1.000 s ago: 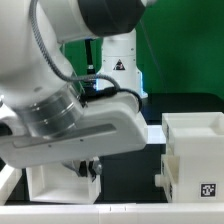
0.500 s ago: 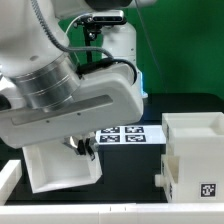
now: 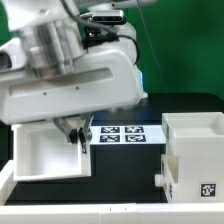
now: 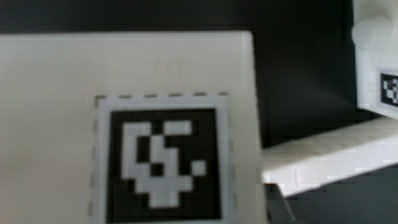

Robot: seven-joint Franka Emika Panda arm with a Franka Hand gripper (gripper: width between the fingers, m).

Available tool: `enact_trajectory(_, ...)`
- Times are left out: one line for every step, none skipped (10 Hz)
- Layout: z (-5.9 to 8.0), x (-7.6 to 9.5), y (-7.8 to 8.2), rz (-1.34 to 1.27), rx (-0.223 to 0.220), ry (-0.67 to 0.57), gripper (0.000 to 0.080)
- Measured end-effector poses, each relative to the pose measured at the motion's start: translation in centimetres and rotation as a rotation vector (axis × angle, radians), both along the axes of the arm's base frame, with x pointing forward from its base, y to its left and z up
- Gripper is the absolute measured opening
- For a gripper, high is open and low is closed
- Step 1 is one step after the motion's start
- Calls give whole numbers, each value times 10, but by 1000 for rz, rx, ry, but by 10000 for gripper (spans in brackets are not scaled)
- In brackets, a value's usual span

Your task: Assemble drawer

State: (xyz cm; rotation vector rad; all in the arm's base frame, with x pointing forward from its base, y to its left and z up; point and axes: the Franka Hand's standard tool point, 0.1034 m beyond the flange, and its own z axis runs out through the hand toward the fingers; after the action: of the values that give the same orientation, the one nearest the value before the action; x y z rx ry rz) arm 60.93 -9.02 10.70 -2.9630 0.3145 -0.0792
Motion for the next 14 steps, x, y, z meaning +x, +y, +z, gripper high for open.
enact_trajectory(-1,-4,2,-44,-13,-65,39)
enact_trajectory(-6,-7,4,-85,-31,-136,39)
enact_trajectory(-8,-8,3,-78,-47,-161,39)
enact_trajectory(-5,-2,-4,-91,-94,-250,39)
enact_trajectory(-8,-4,-3,-93,-138,-319,39)
enact_trajectory(-19,-7,6,-84,-161,-356,39)
enact_trajectory(-28,-9,13,-76,-159,-354,39)
enact_trajectory(-37,-10,11,-60,-178,-371,39)
enact_trajectory(-48,-14,12,-61,-179,-362,39)
enact_trajectory(-55,-17,10,-61,-183,-358,39)
enact_trajectory(-59,-17,5,-63,-199,-371,39)
enact_trajectory(-64,-19,2,-65,-202,-368,39)
enact_trajectory(-64,-19,2,-64,-202,-368,39)
enact_trajectory(-64,-19,2,-65,-202,-368,39)
